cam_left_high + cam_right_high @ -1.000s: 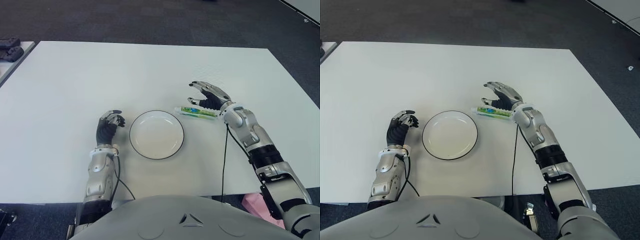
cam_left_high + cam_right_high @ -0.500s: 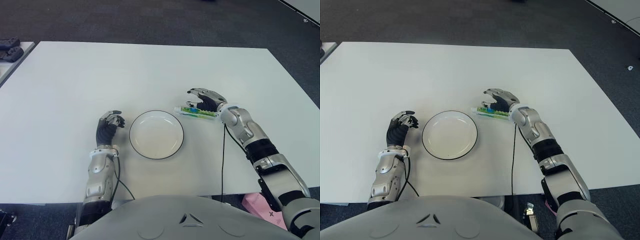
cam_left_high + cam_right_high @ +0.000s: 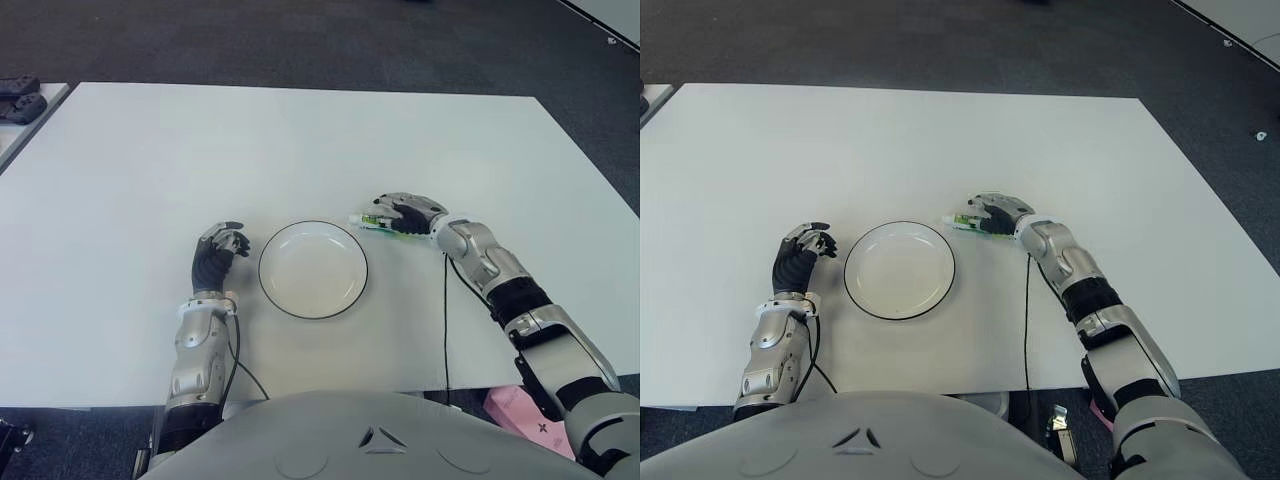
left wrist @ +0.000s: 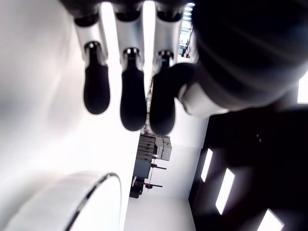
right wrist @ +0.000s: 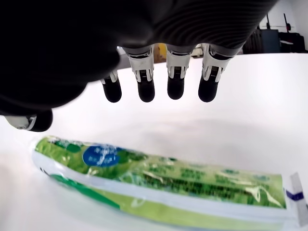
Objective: Put the toothpaste on the table into the plate.
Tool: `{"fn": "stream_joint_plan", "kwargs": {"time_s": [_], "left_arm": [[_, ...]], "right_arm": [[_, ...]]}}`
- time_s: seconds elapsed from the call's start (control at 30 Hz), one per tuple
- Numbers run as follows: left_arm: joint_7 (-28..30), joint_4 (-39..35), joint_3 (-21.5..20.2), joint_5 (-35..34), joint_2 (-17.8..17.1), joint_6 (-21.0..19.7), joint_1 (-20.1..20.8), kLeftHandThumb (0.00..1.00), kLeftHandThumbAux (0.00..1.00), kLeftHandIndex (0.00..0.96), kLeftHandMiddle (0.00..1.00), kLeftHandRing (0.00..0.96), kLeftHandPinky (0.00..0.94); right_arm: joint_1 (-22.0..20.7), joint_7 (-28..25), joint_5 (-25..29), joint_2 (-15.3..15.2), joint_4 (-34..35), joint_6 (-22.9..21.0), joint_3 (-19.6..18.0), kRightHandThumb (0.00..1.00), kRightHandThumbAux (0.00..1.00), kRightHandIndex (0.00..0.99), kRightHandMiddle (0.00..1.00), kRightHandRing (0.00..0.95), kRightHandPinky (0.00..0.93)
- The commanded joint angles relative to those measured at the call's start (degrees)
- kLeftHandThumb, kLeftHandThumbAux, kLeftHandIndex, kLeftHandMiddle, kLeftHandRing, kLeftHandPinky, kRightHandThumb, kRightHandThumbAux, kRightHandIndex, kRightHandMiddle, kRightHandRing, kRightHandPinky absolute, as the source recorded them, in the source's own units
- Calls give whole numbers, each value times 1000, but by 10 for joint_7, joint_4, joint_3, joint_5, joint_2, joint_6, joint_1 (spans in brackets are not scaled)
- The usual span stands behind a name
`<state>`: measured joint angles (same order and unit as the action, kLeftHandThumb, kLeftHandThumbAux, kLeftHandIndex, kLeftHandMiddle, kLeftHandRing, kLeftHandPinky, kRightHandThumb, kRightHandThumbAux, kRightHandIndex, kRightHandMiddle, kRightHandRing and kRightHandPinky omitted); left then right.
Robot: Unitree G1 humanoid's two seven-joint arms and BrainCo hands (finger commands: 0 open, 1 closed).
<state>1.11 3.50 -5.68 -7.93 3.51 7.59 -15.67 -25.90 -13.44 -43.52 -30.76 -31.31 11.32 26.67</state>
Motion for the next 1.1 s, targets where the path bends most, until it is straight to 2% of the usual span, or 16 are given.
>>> {"fn": "stream_joint_plan", "kwargs": {"time_s": [0.03, 0.53, 0.73, 1.1], "left_arm": [[3, 16, 4, 1, 1, -16, -16, 706, 720, 434, 610, 605, 592], [-9, 10, 2, 6, 4, -27, -19, 707, 720, 434, 609, 603, 586], [-10, 3, 2, 5, 5, -30, -22, 707, 720, 434, 612, 606, 587], [-2, -4, 1, -3, 3, -24, -30, 707, 720, 434, 614, 608, 594]], "right_arm": [[2, -17, -8, -14, 6, -1, 10, 582, 138, 0, 0, 0, 0], [44, -62, -14, -49, 84, -21, 14, 620, 150, 0, 0, 0, 0], [79, -73, -22, -64, 126, -43, 11, 638, 148, 0, 0, 0, 0], [159, -94, -19, -93, 241, -77, -18, 630, 133, 0, 0, 0, 0]]}}
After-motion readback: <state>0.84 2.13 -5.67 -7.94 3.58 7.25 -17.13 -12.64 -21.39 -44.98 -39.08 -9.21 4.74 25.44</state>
